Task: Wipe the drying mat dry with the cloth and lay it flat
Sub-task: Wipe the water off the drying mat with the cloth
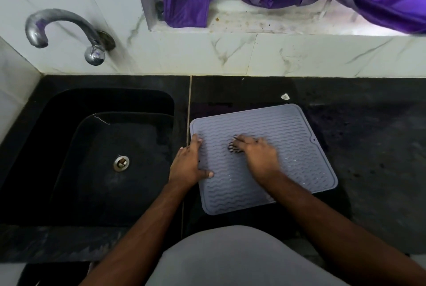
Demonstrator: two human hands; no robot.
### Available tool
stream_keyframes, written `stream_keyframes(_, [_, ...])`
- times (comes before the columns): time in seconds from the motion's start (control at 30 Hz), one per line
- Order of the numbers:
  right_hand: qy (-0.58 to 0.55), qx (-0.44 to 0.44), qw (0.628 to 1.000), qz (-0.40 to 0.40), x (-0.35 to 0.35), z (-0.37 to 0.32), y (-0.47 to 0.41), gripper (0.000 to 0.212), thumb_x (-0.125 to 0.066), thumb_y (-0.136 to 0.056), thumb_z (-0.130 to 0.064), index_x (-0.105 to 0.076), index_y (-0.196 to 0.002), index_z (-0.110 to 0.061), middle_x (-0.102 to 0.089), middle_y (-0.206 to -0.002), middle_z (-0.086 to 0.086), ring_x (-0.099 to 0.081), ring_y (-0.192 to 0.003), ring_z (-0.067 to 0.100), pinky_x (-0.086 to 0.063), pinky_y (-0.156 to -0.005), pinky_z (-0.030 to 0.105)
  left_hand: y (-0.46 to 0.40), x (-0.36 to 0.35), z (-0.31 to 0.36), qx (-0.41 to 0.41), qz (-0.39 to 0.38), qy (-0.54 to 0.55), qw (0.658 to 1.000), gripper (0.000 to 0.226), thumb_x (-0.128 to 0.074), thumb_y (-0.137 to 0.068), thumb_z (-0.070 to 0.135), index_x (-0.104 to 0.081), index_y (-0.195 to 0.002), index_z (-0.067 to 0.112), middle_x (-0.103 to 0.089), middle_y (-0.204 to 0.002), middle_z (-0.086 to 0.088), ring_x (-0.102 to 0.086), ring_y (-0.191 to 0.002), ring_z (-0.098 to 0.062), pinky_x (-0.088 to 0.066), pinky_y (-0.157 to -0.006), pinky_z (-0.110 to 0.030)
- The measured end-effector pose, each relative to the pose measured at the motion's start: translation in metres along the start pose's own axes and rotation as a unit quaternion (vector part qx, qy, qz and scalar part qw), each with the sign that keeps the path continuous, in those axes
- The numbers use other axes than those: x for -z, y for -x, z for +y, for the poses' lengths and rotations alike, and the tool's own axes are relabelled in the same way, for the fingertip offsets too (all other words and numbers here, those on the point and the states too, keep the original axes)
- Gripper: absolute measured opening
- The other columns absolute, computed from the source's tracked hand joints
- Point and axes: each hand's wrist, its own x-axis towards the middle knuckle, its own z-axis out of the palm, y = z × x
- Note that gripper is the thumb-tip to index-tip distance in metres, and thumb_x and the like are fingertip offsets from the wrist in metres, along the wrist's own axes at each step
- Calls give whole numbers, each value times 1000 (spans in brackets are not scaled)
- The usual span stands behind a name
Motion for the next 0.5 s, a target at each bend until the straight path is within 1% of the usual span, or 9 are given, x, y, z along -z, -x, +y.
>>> stream_keyframes(0.07, [21, -48, 999, 2, 7, 13, -1, 47, -50, -100, -12, -51, -139, -38, -52, -146, -9, -60, -112, 26, -56, -83, 41, 1, 0, -1, -9, 2, 18, 1000, 134, -89, -66, 44, 1, -161, 18, -31, -163, 6, -28, -150, -18, -10, -126, -41])
stream_keyframes(0.13, [-8, -75, 997, 5, 13, 6, -6, 44, -54, -98, -12, -52, -137, -33, -59, -135, -3, -62, -111, 25, -56, -85, 42, 2, 0, -4, -11, 2, 34, 999, 137, -90, -64, 47, 2, -161, 19, -33, -162, 7, -29, -148, -19, -18, -124, -47])
stream_keyframes(0.2, [-93, -50, 994, 35, 20, -20, -8, 47, -50, -98, -13, -50, -140, -35, -59, -135, -5, -60, -116, 22, -54, -92, 42, 3, 3, -8, -19, -2, 52, 998, 141, -91, -62, 50, 3, -161, 19, -33, -162, 6, -30, -147, -20, -22, -122, -49])
stream_keyframes(0.23, [-135, -24, 989, 47, 19, -37, -8, 49, -51, -98, -15, -47, -142, -38, -56, -139, -8, -58, -121, 20, -52, -97, 42, 3, 4, -11, -26, -7, 58, 998, 143, -91, -61, 51, 6, -161, 18, -33, -162, 5, -29, -148, -20, -20, -123, -49])
stream_keyframes(0.3, [-173, 25, 985, 17, 11, -71, -6, 59, -61, -94, -22, -41, -148, -39, -46, -151, -12, -49, -130, 19, -44, -106, 41, 5, 6, -16, -34, -11, 58, 998, 150, -92, -60, 52, 14, -160, 17, -29, -163, 4, -27, -150, -22, -13, -125, -47])
stream_keyframes(0.37, [-139, 59, 987, -58, -4, -91, -3, 83, -74, -85, -28, -30, -155, -37, -30, -161, -12, -41, -134, 27, -40, -110, 44, 8, 6, -22, -37, 0, 41, 998, 154, -90, -58, 58, 20, -158, 17, -24, -161, 13, -26, -151, -18, -1, -125, -42])
stream_keyframes(0.4, [-104, 77, 988, -79, -8, -93, -1, 87, -76, -84, -29, -27, -156, -36, -24, -164, -13, -40, -133, 32, -40, -109, 47, 9, 6, -25, -39, 5, 30, 999, 154, -86, -57, 65, 19, -158, 17, -22, -161, 17, -25, -151, -13, 6, -124, -39])
stream_keyframes(0.43, [-77, 94, 989, -80, -10, -89, 0, 84, -73, -86, -28, -27, -156, -36, -23, -164, -14, -41, -130, 34, -41, -107, 47, 10, 6, -27, -41, 10, 16, 999, 152, -82, -55, 72, 13, -160, 17, -19, -162, 18, -22, -152, -10, 12, -122, -38])
stream_keyframes(0.5, [-52, 132, 987, -68, -3, -74, 1, 66, -65, -93, -25, -38, -151, -39, -31, -160, -15, -45, -123, 32, -43, -103, 45, 9, 7, -30, -51, 22, -18, 998, 145, -72, -51, 86, -5, -161, 21, -3, -167, 12, -9, -154, -9, 20, -119, -38])
